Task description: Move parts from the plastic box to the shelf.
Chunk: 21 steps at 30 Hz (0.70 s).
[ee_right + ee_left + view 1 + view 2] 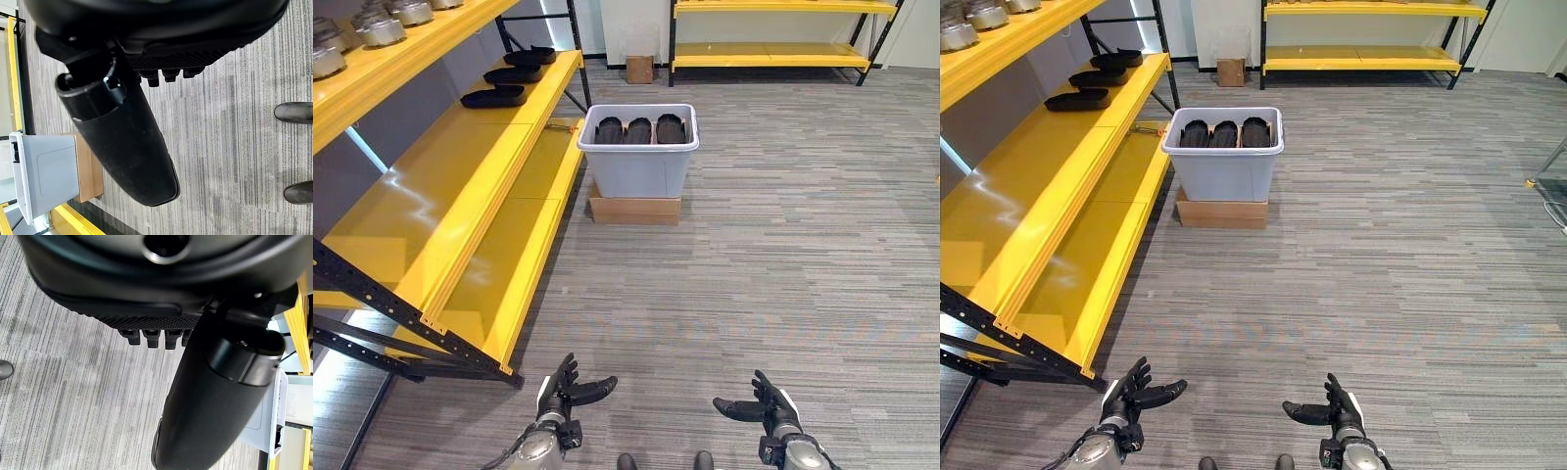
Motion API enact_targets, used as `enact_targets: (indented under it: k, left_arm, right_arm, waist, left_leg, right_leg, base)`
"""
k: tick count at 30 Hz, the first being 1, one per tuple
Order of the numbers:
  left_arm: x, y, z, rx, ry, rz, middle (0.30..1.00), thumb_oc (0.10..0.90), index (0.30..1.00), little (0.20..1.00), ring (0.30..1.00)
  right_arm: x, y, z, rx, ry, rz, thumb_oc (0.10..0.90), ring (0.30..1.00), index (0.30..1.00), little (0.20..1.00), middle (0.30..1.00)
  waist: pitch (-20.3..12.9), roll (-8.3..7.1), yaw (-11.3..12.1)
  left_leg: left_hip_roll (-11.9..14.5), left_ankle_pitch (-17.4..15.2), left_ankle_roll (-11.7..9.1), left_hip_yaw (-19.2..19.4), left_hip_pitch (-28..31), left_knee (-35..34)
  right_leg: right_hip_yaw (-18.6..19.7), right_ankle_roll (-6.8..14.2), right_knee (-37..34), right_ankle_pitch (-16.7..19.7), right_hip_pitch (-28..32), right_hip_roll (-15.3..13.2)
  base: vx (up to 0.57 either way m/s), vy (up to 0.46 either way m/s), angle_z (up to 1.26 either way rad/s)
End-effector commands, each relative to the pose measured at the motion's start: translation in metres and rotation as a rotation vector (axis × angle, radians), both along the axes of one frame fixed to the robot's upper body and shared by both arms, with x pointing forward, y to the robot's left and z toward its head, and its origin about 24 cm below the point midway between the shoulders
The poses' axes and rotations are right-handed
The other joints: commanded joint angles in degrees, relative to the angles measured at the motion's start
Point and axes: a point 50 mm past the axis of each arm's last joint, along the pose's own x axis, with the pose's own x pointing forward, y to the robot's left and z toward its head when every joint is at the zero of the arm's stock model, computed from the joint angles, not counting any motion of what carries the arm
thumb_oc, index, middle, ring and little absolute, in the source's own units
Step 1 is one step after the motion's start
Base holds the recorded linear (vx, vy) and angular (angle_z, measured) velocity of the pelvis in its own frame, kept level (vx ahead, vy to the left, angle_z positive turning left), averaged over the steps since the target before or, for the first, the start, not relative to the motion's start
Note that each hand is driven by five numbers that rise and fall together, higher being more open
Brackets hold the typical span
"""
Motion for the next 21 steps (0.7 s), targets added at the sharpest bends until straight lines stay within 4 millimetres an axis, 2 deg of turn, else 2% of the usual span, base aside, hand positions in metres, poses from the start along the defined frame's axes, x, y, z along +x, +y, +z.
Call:
enact_targets:
  k: [1, 21]
  left_arm:
    - [0.0353, 0.0088, 0.0327, 0.003, -0.201, -0.007, 1.0, 0.9, 1.0, 1.0, 1.0]
    - [0.0357, 0.0087, 0.0326, 0.01, -0.198, -0.02, 1.0, 0.9, 1.0, 1.0, 1.0]
  right_arm:
    - [0.0375, 0.001, 0.029, 0.002, -0.193, 0.029, 0.9, 1.0, 1.0, 1.0, 1.0]
    - [0.0376, 0.002, 0.0294, -0.003, -0.189, 0.051, 0.9, 1.0, 1.0, 1.0, 1.0]
  waist:
    - [-0.69, -1.68, -0.27]
    - [-0.72, -2.15, 0.04]
  left_leg:
    - [7.09, -0.92, -7.01, -3.95, 1.57, -0.45]
    - [7.17, -0.93, -7.03, -4.27, 1.56, -0.45]
  right_leg:
    - [0.44, 4.11, 0.36, -4.39, 3.16, -4.35]
    - [0.61, 4.02, 0.36, -4.51, 3.03, -4.11]
  base:
    - [0.0, 0.0, 0.0]
    - [0.0, 0.0, 0.01]
